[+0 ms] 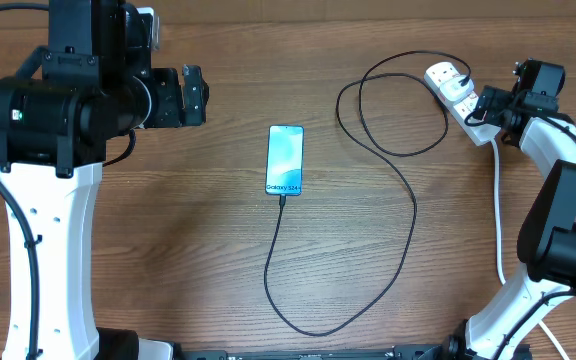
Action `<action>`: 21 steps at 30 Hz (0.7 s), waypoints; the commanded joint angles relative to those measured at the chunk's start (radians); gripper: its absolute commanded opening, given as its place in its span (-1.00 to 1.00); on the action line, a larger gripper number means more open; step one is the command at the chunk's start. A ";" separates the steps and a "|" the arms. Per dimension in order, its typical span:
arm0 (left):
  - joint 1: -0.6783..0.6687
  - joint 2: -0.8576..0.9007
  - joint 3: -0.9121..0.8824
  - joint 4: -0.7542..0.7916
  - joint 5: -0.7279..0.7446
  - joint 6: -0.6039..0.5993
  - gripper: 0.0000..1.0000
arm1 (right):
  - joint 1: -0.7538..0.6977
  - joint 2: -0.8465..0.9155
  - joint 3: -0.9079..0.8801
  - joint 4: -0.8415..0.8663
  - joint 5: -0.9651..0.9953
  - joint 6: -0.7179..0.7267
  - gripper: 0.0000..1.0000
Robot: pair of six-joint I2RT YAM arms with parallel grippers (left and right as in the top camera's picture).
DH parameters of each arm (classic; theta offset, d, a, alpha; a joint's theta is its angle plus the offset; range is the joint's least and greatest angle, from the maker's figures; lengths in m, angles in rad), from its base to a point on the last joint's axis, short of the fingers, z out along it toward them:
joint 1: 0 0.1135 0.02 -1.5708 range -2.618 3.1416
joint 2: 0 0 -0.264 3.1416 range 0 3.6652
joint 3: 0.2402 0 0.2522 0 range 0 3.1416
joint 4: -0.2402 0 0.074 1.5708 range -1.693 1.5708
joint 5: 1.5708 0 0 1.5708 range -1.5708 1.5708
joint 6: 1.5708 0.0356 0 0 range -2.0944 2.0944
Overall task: Plug charger to phone and switch on socket
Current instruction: 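Move the right gripper toward the white power strip switch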
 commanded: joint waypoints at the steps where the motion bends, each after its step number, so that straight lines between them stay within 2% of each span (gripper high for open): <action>1: 0.001 -0.007 0.002 0.000 -0.013 -0.010 1.00 | 0.003 0.003 0.084 -0.064 -0.004 0.000 1.00; 3: 0.001 -0.007 0.002 0.000 -0.013 -0.010 0.99 | 0.003 0.003 0.166 -0.166 -0.052 0.045 1.00; 7: 0.001 -0.007 0.002 0.000 -0.013 -0.010 0.99 | 0.003 0.006 0.347 -0.360 -0.057 0.044 1.00; 11: 0.001 -0.007 0.002 0.000 -0.013 -0.010 1.00 | 0.000 0.016 0.455 -0.479 -0.054 0.044 1.00; 14: 0.001 -0.007 0.002 0.000 -0.013 -0.010 1.00 | -0.003 0.030 0.460 -0.523 -0.071 0.044 1.00; 21: 0.001 -0.007 0.002 0.000 -0.013 -0.010 1.00 | -0.002 0.041 0.447 -0.568 -0.282 0.045 1.00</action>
